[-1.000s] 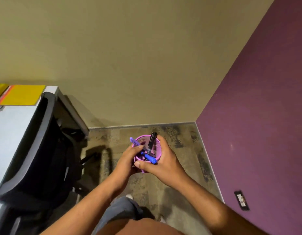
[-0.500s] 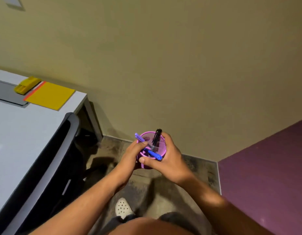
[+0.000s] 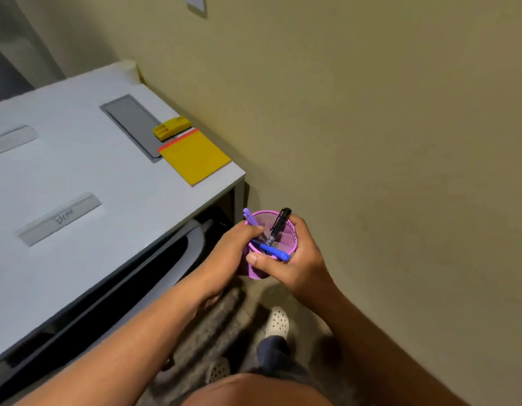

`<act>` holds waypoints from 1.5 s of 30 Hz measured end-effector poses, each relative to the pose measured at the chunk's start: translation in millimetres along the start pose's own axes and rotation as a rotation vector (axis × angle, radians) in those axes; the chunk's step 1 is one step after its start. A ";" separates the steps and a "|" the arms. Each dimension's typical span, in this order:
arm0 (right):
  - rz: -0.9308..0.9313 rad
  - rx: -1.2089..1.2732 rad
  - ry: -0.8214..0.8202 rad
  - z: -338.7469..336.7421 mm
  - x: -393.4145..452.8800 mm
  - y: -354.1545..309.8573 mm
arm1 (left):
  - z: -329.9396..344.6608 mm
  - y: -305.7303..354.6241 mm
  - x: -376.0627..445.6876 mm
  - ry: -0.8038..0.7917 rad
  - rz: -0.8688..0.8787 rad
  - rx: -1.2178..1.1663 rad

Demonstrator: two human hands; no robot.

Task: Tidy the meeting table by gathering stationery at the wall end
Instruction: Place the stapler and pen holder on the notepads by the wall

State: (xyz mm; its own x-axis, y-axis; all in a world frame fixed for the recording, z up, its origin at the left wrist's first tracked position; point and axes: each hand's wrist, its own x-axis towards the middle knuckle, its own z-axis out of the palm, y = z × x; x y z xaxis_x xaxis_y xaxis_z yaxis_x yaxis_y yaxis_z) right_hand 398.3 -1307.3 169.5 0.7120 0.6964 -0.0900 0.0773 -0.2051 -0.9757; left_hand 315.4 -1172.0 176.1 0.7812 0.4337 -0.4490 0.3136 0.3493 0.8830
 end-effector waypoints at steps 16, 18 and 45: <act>-0.037 0.014 -0.416 56.0 213.0 -29.8 | -75.6 85.0 102.4 0.422 -0.024 -0.199; -0.004 -0.016 -0.415 72.2 225.9 -29.9 | -95.5 84.9 114.6 0.437 -0.041 -0.169; -0.016 -0.277 -0.522 197.2 413.3 -3.5 | -241.0 37.6 267.7 0.658 0.033 -0.183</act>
State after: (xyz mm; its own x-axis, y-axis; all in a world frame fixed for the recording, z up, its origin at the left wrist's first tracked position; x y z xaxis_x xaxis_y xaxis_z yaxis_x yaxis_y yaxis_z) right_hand 554.6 -883.2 96.4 0.2774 0.9326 -0.2307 0.3145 -0.3150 -0.8954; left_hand 406.2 -842.6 56.1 0.2801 0.8410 -0.4628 0.1533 0.4367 0.8864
